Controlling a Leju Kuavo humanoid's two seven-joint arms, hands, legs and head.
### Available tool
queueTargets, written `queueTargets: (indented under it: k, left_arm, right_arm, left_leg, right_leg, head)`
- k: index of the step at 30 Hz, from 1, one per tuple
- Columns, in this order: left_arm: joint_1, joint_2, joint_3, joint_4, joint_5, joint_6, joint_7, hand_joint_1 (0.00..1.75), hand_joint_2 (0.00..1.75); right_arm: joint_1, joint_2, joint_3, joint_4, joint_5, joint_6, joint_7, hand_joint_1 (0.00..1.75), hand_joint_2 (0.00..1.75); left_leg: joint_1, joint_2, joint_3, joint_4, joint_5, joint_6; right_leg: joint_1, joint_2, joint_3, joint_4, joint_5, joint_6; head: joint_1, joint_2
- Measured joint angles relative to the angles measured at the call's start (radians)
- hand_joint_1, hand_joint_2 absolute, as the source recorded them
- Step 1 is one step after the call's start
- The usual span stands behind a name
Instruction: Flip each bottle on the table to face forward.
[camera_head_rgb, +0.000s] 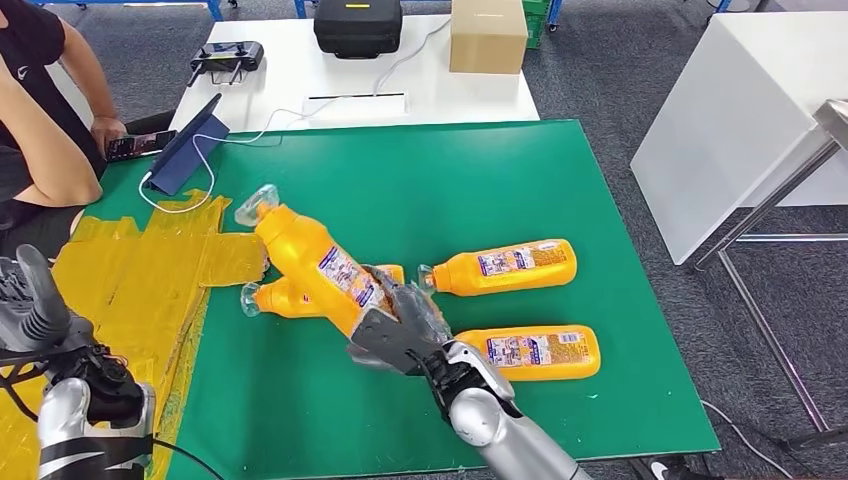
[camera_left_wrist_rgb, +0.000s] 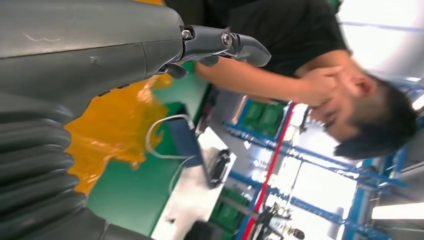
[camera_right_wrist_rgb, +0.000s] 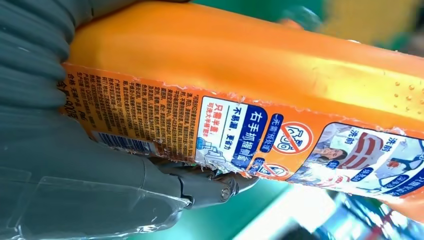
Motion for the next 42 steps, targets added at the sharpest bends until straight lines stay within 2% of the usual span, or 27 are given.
queueTargets:
  k: [2,4,8,10,14,17,23,29,35,42]
  left_arm:
    - [0.013,0.0,-0.001,-0.006,0.018,-0.024,0.017,0.0,1.75]
    - [0.029,0.001,-0.01,-0.016,0.064,-0.093,0.064,0.0,1.75]
    - [0.084,0.006,-0.069,-0.042,0.246,-0.339,0.216,0.0,1.75]
    - [0.107,0.01,-0.103,-0.054,0.321,-0.436,0.259,0.0,1.75]
    - [0.159,0.04,-0.185,-0.076,0.465,-0.696,0.319,0.0,1.75]
    - [0.188,0.055,-0.239,-0.091,0.494,-0.812,0.328,0.0,1.75]
    - [0.214,0.075,-0.308,-0.117,0.498,-0.888,0.331,0.0,1.75]
    - [0.218,0.08,-0.361,-0.142,0.429,-0.892,0.317,0.0,1.75]
    - [0.201,0.078,-0.396,-0.15,0.394,-0.867,0.316,0.0,1.75]
    - [0.183,0.075,-0.406,-0.15,0.358,-0.855,0.314,0.0,1.75]
  right_arm:
    - [0.014,-0.001,-0.016,-0.037,0.0,-0.011,-0.007,1.56,1.75]
    - [0.03,-0.001,-0.031,-0.072,0.0,-0.025,-0.018,1.54,1.75]
    - [0.049,-0.004,-0.058,-0.148,0.0,-0.048,-0.03,1.51,1.75]
    - [0.05,-0.008,-0.068,-0.172,0.0,-0.047,-0.028,1.51,1.75]
    - [0.051,-0.02,-0.08,-0.201,-0.002,-0.014,-0.026,1.52,1.75]
    - [0.054,-0.028,-0.082,-0.207,-0.002,0.012,-0.03,1.51,1.75]
    - [0.061,-0.04,-0.082,-0.214,0.015,0.053,-0.032,1.55,1.75]
    - [0.058,-0.05,-0.054,-0.216,0.048,0.125,-0.009,1.61,1.75]
    - [0.003,-0.052,0.043,-0.216,0.08,0.224,0.038,1.64,1.75]
    - [-0.072,-0.05,0.15,-0.216,0.05,0.275,0.059,1.66,1.75]
  left_leg:
    - [0.0,0.0,0.0,0.0,0.0,0.0]
    - [0.0,0.0,0.0,0.0,0.0,0.0]
    - [-0.001,0.0,0.0,0.0,0.0,0.0]
    - [-0.001,0.001,0.0,0.0,0.0,0.0]
    - [0.0,0.001,0.0,0.0,-0.001,0.0]
    - [0.0,0.001,0.0,0.0,-0.001,0.0]
    - [0.0,0.001,0.0,0.0,-0.001,0.0]
    - [0.0,0.001,0.0,0.0,-0.001,0.0]
    - [0.0,0.001,0.0,0.0,-0.001,0.0]
    - [0.0,0.001,0.0,0.0,-0.001,0.0]
  right_leg:
    - [0.0,0.0,0.0,0.0,0.0,0.0]
    - [0.0,0.0,0.0,0.0,0.0,0.0]
    - [0.0,0.0,0.0,0.0,0.0,0.0]
    - [0.0,0.0,0.0,0.0,0.0,0.0]
    - [0.0,0.001,0.0,0.0,0.0,0.0]
    - [0.0,0.0,0.0,0.0,0.0,0.0]
    - [0.0,0.0,0.0,0.0,0.0,0.0]
    - [0.0,0.0,0.0,0.0,0.0,0.0]
    - [0.0,0.0,0.0,0.0,0.0,0.0]
    - [0.0,0.001,0.0,0.0,0.0,0.0]
  head:
    - [0.0,0.0]
    - [0.0,0.0]
    - [0.0,0.0]
    - [0.0,0.0]
    - [0.0,0.0]
    - [0.0,0.0]
    - [0.0,0.0]
    - [0.0,0.0]
    - [0.0,0.0]
    - [0.0,0.0]
